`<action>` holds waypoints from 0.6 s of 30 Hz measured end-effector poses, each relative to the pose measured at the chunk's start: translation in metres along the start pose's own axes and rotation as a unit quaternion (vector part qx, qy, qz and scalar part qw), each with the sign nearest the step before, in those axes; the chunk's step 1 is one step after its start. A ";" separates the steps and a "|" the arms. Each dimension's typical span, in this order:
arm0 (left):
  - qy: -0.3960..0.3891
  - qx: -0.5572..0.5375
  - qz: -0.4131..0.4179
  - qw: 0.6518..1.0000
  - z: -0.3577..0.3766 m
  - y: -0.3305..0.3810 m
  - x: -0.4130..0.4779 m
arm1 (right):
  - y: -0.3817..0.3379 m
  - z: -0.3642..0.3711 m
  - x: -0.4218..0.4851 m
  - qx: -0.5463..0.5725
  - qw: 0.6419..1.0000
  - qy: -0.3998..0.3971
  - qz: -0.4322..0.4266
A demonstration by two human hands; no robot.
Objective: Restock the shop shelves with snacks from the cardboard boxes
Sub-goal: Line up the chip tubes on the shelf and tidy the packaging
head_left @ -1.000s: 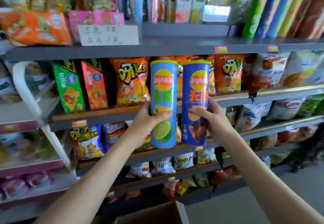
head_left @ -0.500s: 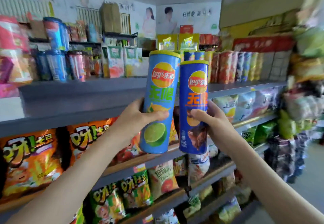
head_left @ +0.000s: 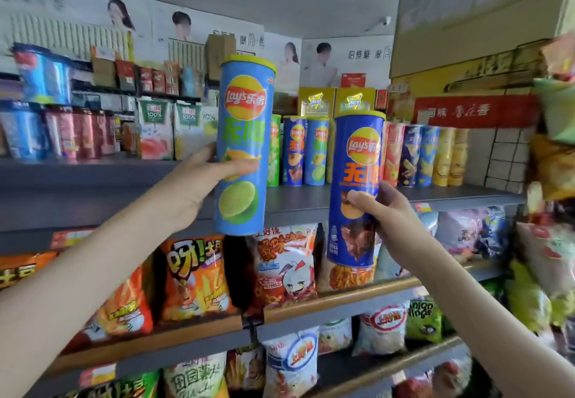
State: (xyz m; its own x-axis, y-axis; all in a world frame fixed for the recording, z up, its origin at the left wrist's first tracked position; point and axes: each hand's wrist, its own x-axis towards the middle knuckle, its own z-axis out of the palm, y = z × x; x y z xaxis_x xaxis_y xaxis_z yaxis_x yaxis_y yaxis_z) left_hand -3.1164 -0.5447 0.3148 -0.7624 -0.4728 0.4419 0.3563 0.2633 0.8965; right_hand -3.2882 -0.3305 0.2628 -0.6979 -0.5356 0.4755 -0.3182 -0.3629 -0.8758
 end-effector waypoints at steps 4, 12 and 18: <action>0.053 0.012 0.015 0.998 0.010 -0.009 0.033 | 0.013 -0.020 0.060 0.040 0.999 -0.020 -0.021; 0.124 0.040 0.025 0.991 0.008 -0.039 0.107 | 0.069 -0.014 0.196 0.032 0.994 -0.107 0.002; 0.144 0.061 0.022 0.987 -0.002 -0.057 0.158 | 0.102 -0.007 0.267 -0.050 0.980 -0.186 0.045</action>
State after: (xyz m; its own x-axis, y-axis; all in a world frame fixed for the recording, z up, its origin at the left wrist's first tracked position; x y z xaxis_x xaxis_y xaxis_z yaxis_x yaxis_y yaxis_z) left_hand -3.2558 -0.6360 0.3337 -0.5566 -0.6728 0.4873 0.3043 0.3806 0.8732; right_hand -3.5119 -0.5048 0.3002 -0.4498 -0.8096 0.3770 -0.3408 -0.2346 -0.9104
